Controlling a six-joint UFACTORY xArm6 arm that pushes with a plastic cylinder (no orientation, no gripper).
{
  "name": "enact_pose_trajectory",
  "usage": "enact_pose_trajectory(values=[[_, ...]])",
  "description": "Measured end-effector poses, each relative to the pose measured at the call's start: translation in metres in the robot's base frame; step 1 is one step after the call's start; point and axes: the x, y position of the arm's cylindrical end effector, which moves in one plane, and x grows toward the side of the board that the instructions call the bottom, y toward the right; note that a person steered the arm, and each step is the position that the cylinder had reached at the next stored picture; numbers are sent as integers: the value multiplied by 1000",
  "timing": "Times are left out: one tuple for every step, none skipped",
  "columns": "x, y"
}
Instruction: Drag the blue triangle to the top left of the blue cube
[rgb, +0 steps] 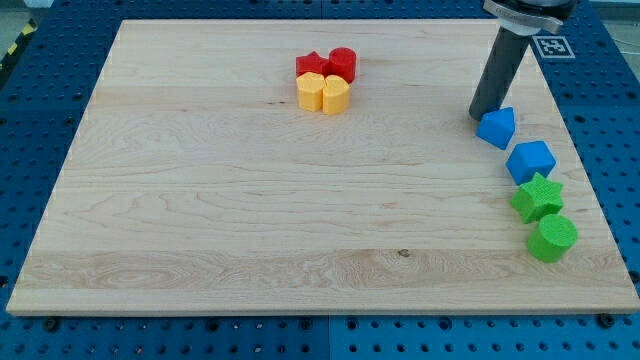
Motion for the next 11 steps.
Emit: enact_pose_trajectory(values=[[-1,-44],[9,-62],[11,-37],[10,-33],[10,-11],[10,3],[10,7],[5,-20],[7,-50],[26,-32],[26,-24]])
